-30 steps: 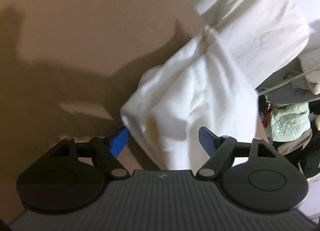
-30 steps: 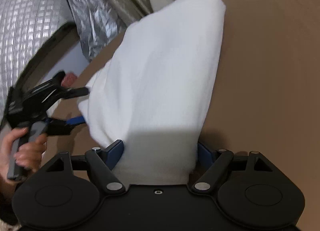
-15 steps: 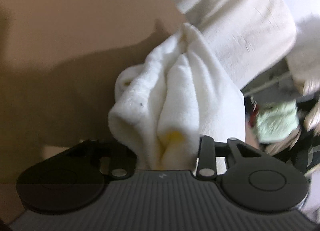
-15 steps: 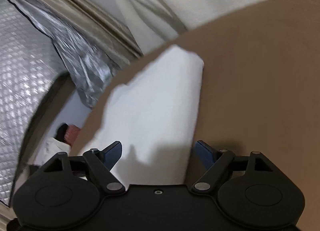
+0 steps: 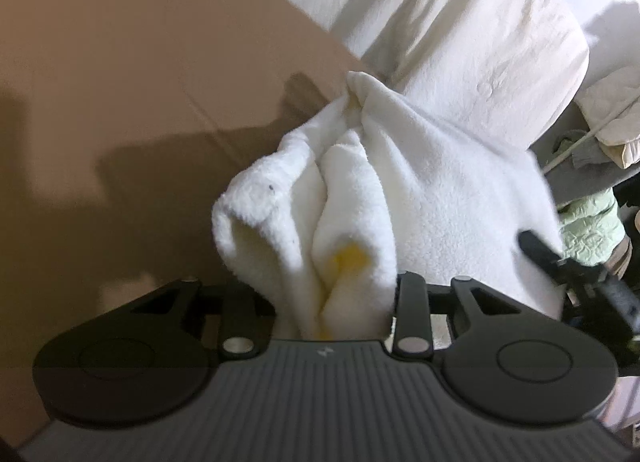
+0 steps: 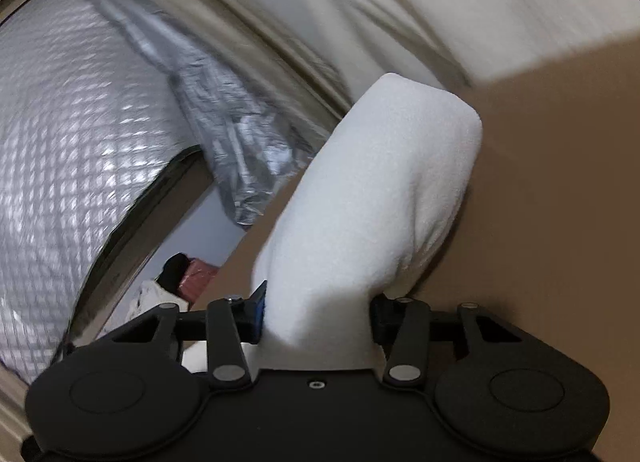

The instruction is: Fold clothes

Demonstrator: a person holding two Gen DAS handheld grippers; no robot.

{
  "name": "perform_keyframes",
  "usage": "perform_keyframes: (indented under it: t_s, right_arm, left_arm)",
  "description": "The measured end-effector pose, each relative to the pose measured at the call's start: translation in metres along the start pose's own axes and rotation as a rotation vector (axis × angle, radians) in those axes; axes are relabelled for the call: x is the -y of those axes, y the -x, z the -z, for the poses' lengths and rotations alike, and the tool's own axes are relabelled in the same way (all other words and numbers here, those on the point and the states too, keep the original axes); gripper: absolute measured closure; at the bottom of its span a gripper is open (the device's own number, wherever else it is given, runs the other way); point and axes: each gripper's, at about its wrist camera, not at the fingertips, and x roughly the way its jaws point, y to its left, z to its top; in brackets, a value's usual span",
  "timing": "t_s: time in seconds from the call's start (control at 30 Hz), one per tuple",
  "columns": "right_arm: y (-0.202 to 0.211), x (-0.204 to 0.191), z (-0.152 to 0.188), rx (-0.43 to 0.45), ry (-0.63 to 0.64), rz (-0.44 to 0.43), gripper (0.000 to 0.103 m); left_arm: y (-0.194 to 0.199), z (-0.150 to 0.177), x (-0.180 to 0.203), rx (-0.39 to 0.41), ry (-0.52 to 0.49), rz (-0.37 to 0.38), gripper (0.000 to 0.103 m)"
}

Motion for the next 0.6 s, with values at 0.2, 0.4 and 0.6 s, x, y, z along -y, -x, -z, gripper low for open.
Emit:
perform_keyframes:
  t_s: [0.2, 0.4, 0.6]
  right_arm:
    - [-0.009, -0.050, -0.025, 0.003, 0.059, -0.103, 0.053]
    - [-0.093, -0.106, -0.040, -0.041, 0.077, -0.240, 0.053]
    - [-0.194, -0.134, -0.048, -0.006, -0.055, -0.374, 0.050]
  left_arm:
    - [0.062, -0.052, -0.015, 0.144, 0.023, -0.029, 0.071]
    - [0.127, -0.124, -0.052, 0.200, 0.059, -0.114, 0.071]
    - [0.160, -0.222, -0.086, 0.295, -0.016, -0.190, 0.070]
